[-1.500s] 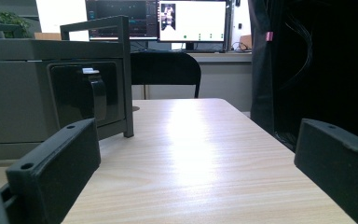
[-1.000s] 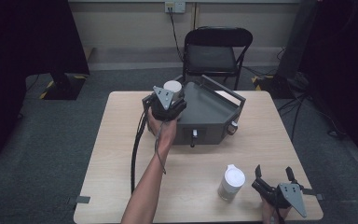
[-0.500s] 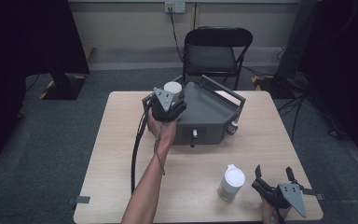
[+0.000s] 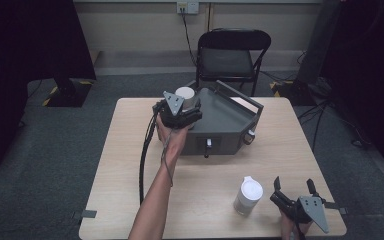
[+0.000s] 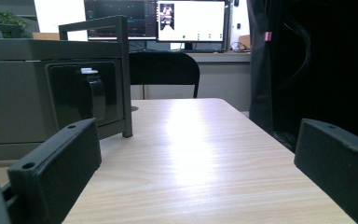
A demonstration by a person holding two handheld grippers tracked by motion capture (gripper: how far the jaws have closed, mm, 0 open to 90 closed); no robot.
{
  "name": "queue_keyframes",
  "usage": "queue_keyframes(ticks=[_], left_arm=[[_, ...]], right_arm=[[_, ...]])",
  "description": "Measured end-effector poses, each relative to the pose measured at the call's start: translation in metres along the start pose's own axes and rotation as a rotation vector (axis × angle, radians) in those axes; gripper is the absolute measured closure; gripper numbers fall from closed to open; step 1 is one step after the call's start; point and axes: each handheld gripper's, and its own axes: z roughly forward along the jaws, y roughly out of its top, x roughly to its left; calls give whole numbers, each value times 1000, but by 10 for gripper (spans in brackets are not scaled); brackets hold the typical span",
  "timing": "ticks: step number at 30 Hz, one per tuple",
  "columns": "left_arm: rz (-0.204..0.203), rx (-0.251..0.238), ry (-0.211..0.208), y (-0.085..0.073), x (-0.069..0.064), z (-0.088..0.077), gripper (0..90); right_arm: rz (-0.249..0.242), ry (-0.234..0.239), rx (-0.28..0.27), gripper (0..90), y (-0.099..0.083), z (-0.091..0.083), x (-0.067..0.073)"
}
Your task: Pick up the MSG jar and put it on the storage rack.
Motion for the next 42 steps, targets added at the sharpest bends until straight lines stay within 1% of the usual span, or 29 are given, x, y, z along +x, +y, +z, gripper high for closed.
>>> queue_keyframes(ticks=[2,3,4,6,7,9,10,11,15,17,18,19,21,22,24,25,27,28,30,32,33,34,35,36,37,38,39,40,42], left_arm=[[-32,3,13,2,2,-2,4],[-32,3,13,2,2,-2,1],[-67,8,27,5,3,-3,1],[-69,7,29,6,4,-5,0],[-62,2,22,6,6,-8,0],[-63,-7,19,5,7,-10,0],[-81,-13,15,4,9,-13,0],[-90,-17,16,3,9,-15,0],[-85,-28,18,2,8,-22,0],[-86,-39,24,2,8,-29,0],[-83,-52,24,3,9,-36,0],[-83,-52,24,3,9,-36,0],[-84,-88,1,2,14,-46,0],[-84,-88,1,2,14,-46,0],[-75,-102,-3,2,14,-53,0],[-72,-111,-5,0,13,-61,0],[-77,-113,1,0,12,-65,0],[-78,-104,-3,-1,11,-70,0],[-73,-95,0,-1,9,-73,0],[-63,-95,11,-8,2,-81,0],[-63,-95,11,-8,2,-81,0],[-62,-108,16,-12,-1,-84,0],[-56,-117,31,-19,-6,-91,0],[-56,-117,31,-19,-6,-91,0],[-60,-121,39,-22,-8,-92,1],[-62,-111,50,-27,-11,-98,1],[-64,-114,54,-31,-12,-100,1],[-64,-114,54,-31,-12,-100,1],[-51,-114,64,-40,-15,-108,0]], right_arm=[[0,-1,1,0,0,0,0],[0,-1,1,0,0,0,0],[-1,-2,1,0,0,0,0],[-1,-2,0,0,0,0,0],[-2,-2,0,0,0,0,0],[-3,-2,0,0,0,0,0],[-2,-2,0,0,0,0,0],[-2,-2,0,0,0,0,0],[-2,-3,-1,0,0,0,1],[-2,-4,0,0,0,0,1],[-2,-4,0,0,0,0,1],[-2,-4,0,0,0,0,1],[-1,-4,0,0,0,0,1],[-2,-5,1,0,0,0,1],[-2,-6,1,0,0,0,1],[-1,-9,1,0,0,0,1],[-1,-9,1,0,0,0,2],[-2,-9,1,0,0,0,2],[-2,-9,0,0,0,0,2],[-2,-8,0,0,0,0,1],[-2,-8,0,0,0,0,1],[-2,-8,0,0,0,0,1],[-2,-8,0,0,0,0,1],[-2,-8,0,0,0,0,1],[-2,-8,0,0,0,0,1],[-2,-8,0,0,0,0,1],[-2,-8,0,0,0,0,1],[-2,-8,0,0,0,0,1],[-2,-7,0,0,0,0,1]])
